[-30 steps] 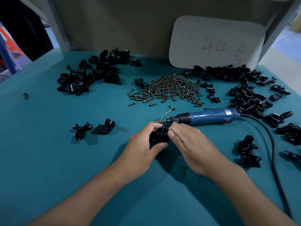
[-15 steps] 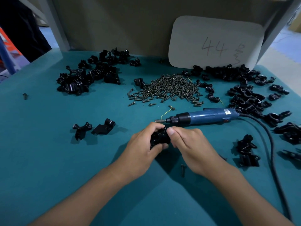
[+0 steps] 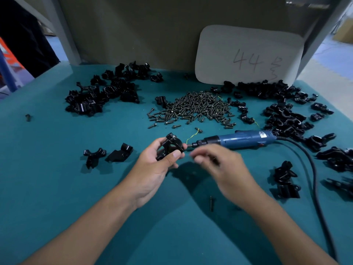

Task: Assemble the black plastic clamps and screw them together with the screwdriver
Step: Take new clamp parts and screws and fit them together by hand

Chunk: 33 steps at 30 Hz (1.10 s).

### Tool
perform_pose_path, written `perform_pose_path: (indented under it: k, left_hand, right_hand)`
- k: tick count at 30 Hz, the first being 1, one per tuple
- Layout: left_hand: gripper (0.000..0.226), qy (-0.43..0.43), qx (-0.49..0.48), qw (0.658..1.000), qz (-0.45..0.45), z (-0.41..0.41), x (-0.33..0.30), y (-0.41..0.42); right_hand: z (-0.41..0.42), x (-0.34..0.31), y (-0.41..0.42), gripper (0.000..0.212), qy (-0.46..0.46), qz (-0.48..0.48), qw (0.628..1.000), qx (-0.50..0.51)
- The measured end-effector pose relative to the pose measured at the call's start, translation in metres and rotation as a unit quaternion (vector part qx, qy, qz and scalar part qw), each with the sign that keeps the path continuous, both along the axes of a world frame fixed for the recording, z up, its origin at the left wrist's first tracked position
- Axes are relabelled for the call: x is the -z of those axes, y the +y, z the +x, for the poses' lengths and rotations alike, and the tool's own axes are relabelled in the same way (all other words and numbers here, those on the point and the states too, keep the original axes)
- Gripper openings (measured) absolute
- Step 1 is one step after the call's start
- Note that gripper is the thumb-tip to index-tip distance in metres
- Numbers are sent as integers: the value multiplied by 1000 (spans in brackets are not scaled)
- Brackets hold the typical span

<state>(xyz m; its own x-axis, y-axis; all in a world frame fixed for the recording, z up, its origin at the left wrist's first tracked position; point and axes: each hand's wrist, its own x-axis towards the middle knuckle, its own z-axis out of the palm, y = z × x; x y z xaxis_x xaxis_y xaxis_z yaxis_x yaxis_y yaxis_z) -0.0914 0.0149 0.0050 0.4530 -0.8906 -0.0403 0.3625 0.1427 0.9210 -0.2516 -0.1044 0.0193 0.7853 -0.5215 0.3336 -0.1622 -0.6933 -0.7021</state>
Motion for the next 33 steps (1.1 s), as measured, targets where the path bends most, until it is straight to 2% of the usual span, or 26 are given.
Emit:
perform_pose_path:
  k: [2, 3, 8, 12, 18, 21, 27, 33]
  left_hand:
    - [49, 49, 11, 999, -13, 1, 0, 0]
    - [50, 63, 18, 998, -15, 1, 1, -1]
    - [40, 53, 67, 996, -14, 0, 1, 1]
    - [47, 36, 84, 996, -4, -1, 0, 3]
    - [48, 40, 93, 995, 5, -3, -3, 4]
    - [48, 53, 98, 994, 5, -3, -2, 4]
    - [50, 51, 105, 993, 14, -2, -2, 5]
    - [51, 34, 101, 994, 13, -11, -1, 3]
  right_hand:
    - [-1, -7, -1, 13, -103, 132, 986, 10]
    - [0, -8, 1, 13, -134, 165, 977, 10]
    - [1, -8, 9, 10, -171, 126, 976, 43]
    - [2, -7, 12, 14, -175, 151, 972, 42]
    - [3, -7, 14, 8, -159, 156, 974, 45]
    - [3, -8, 16, 7, -142, 124, 980, 56]
    - [0, -10, 11, 1, -53, -25, 997, 40]
    - [2, -14, 11, 24, 36, -100, 994, 40]
